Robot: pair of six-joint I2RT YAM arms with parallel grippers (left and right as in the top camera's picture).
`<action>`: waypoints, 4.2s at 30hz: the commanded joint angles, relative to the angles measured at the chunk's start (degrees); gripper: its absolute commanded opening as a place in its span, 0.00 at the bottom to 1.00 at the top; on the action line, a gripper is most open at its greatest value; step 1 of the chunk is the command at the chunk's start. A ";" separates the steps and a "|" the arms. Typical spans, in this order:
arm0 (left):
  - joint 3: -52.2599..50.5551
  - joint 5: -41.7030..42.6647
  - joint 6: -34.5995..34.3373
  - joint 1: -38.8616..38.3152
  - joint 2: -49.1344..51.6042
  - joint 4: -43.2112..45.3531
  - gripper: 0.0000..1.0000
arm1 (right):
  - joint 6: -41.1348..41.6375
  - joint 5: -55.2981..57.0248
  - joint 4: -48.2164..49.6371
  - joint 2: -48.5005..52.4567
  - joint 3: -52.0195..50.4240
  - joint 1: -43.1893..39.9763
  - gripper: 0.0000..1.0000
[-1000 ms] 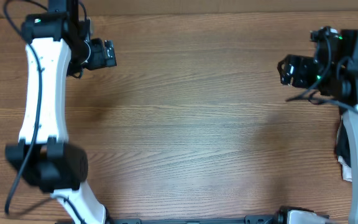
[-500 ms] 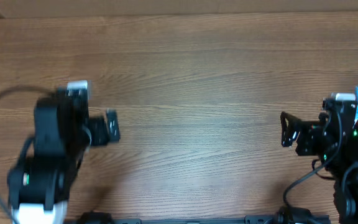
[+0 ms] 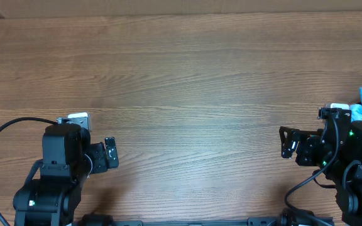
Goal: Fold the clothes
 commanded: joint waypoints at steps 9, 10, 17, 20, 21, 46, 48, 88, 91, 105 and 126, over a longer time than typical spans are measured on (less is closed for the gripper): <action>-0.57 -0.72 -0.59 0.26 0.22 -0.11 1.00 | -1.75 1.64 19.19 -21.49 -15.63 4.42 1.00; -0.57 -0.74 -0.59 0.26 0.22 -0.11 1.00 | -1.70 1.57 22.73 -25.55 -20.02 5.20 1.00; -0.57 -0.72 -0.59 0.26 0.26 -0.11 1.00 | -1.51 1.38 50.58 -43.60 -47.23 9.92 1.00; -0.57 -0.74 -0.59 0.26 0.26 -0.11 1.00 | -1.60 2.71 64.32 -43.58 -55.15 10.08 1.00; -0.57 -0.74 -0.59 0.26 0.26 -0.11 1.00 | -1.60 3.74 66.69 -43.58 -56.65 10.08 1.00; -0.57 -0.72 -0.59 0.26 0.26 -0.13 1.00 | -1.33 8.07 63.82 -43.58 -61.77 10.08 1.00; -0.57 -0.72 -0.59 0.26 0.26 -0.11 1.00 | -1.33 8.07 63.82 -43.58 -61.77 10.08 1.00; -56.94 5.03 1.57 2.54 -45.13 61.42 1.00 | -1.33 8.07 63.82 -43.58 -61.77 10.08 1.00; -56.94 5.03 1.57 2.54 -45.13 61.42 1.00 | -1.33 8.07 63.82 -43.58 -61.77 10.08 1.00; -56.94 5.03 1.57 2.54 -45.13 61.42 1.00 | -1.33 8.07 63.82 -43.58 -61.77 10.08 1.00; -56.94 5.03 1.57 2.54 -45.13 61.42 1.00 | -1.33 8.07 63.82 -43.58 -61.77 10.08 1.00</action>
